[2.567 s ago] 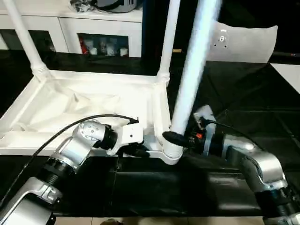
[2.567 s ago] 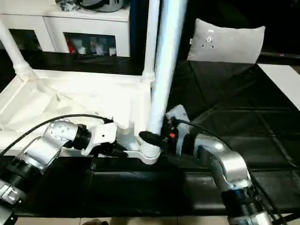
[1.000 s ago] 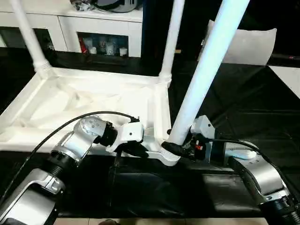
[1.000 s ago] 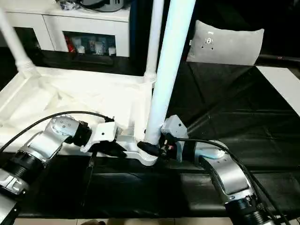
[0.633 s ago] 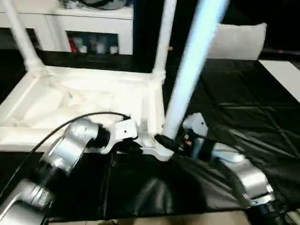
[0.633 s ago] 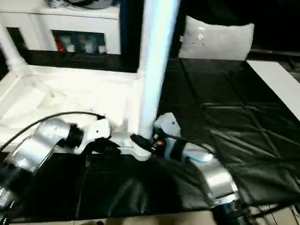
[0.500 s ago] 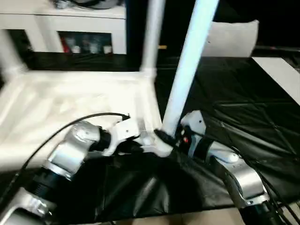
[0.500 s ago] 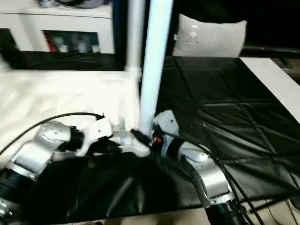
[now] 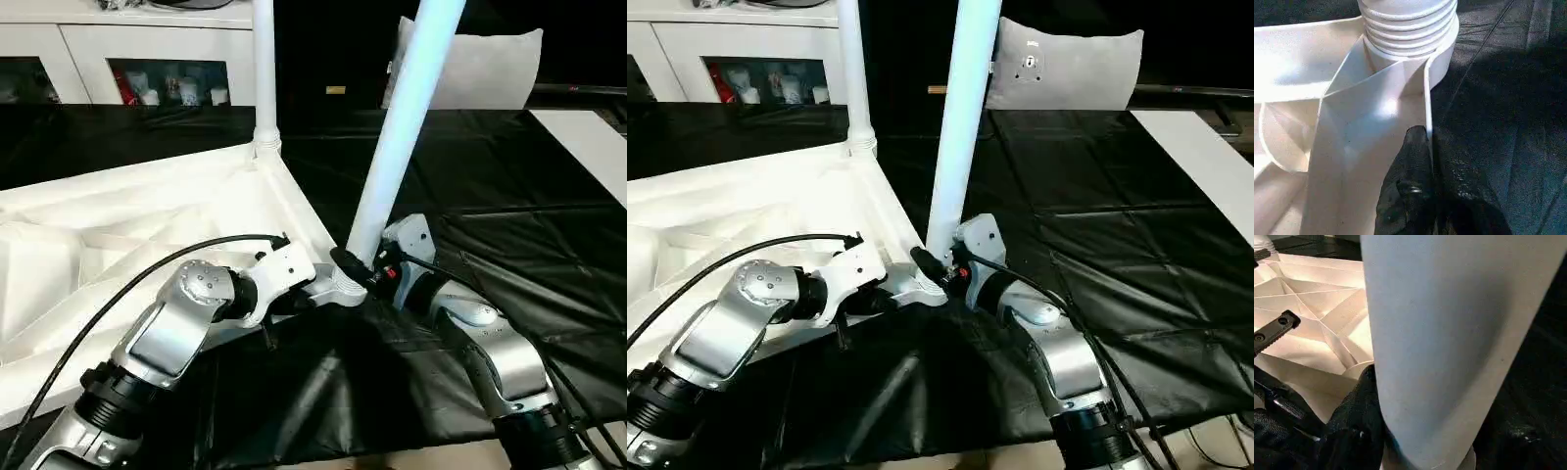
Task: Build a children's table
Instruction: Insert table leg to table base
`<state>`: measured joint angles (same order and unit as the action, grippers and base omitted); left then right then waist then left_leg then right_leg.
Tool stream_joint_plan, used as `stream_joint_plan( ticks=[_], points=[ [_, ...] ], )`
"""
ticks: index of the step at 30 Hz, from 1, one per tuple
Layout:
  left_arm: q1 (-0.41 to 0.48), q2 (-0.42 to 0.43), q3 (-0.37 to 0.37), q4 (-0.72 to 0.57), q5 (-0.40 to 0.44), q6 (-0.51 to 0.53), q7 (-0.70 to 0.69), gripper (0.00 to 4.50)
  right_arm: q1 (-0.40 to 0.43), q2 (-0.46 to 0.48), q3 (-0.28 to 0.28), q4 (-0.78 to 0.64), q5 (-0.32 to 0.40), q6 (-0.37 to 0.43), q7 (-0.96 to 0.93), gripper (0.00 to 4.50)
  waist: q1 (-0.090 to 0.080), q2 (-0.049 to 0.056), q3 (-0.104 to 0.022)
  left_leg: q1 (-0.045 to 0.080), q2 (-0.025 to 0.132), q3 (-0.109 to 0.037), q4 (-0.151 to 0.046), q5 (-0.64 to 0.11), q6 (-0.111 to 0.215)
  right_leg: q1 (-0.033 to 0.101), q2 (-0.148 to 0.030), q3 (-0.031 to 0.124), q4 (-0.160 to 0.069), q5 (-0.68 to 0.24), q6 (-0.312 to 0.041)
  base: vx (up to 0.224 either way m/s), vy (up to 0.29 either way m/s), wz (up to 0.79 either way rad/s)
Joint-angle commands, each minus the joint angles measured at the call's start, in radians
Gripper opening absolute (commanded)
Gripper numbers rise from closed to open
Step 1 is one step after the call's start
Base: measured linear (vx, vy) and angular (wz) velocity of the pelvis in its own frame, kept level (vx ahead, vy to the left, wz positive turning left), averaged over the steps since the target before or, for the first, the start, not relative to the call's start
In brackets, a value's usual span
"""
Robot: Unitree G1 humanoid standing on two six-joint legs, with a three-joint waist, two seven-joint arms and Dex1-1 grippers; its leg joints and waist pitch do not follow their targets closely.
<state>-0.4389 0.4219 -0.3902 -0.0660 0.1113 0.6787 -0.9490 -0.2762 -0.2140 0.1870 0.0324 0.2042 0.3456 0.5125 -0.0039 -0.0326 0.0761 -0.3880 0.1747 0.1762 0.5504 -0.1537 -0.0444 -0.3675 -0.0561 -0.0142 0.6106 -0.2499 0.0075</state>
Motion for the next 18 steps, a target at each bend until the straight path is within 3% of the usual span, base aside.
stream_joint_plan(
  ticks=[1,6,7,11,12,16,18],
  points=[
    [-0.013,0.009,-0.002,-0.048,0.002,-0.037,-0.004,0.0,0.055,-0.003,0.02,0.117,-0.008,0.092,-0.004,1.91,0.006,0.016,-0.036,0.023,0.054,-0.02,-0.067,-0.28,-0.016,0.012,-0.066,0.04,-0.083,-0.099,-0.204,0.0,0.0,0.0],
    [-0.009,0.018,0.004,-0.019,-0.001,-0.088,0.016,0.0,0.049,0.017,-0.012,0.136,0.02,0.079,0.005,1.91,0.007,0.016,-0.036,0.023,0.054,-0.02,-0.067,-0.288,-0.019,0.011,-0.066,0.04,-0.084,-0.104,-0.201,0.0,0.0,0.0],
    [-0.009,0.021,0.005,-0.013,-0.006,-0.106,0.012,0.0,0.046,0.022,-0.02,0.144,0.029,0.078,0.009,2.47,0.007,0.016,-0.037,0.023,0.054,-0.02,-0.066,-0.289,-0.02,0.011,-0.067,0.04,-0.084,-0.107,-0.2,0.0,0.0,0.0],
    [-0.01,0.025,0.01,-0.002,-0.015,-0.138,0.007,0.0,0.038,0.02,-0.019,0.16,0.022,0.056,0.014,2.81,0.009,0.017,-0.039,0.023,0.054,-0.019,-0.064,-0.282,-0.021,0.012,-0.067,0.04,-0.082,-0.095,-0.207,0.0,0.0,0.0],
    [-0.012,0.026,0.012,0.0,-0.016,-0.14,0.008,0.0,0.037,0.021,-0.02,0.162,0.022,0.057,0.017,3.05,0.012,0.017,-0.041,0.023,0.054,-0.019,-0.064,-0.252,-0.015,0.015,-0.065,0.04,-0.077,-0.053,-0.209,0.0,0.0,0.0],
    [-0.013,0.04,0.011,0.023,-0.024,-0.222,-0.002,0.0,0.041,0.007,-0.018,0.158,0.019,0.048,0.041,3.32,0.014,0.017,-0.043,0.022,0.052,-0.016,-0.059,-0.225,-0.003,0.019,-0.066,0.039,-0.075,-0.011,-0.219,0.0,0.0,0.0],
    [-0.013,0.052,0.007,0.043,-0.024,-0.265,-0.015,0.0,0.059,-0.027,0.0,0.14,-0.001,0.026,0.071,3.45,0.018,0.016,-0.047,0.02,0.051,-0.016,-0.053,-0.172,0.014,0.026,-0.064,0.037,-0.067,0.067,-0.22,0.0,0.0,0.0]
  ],
)
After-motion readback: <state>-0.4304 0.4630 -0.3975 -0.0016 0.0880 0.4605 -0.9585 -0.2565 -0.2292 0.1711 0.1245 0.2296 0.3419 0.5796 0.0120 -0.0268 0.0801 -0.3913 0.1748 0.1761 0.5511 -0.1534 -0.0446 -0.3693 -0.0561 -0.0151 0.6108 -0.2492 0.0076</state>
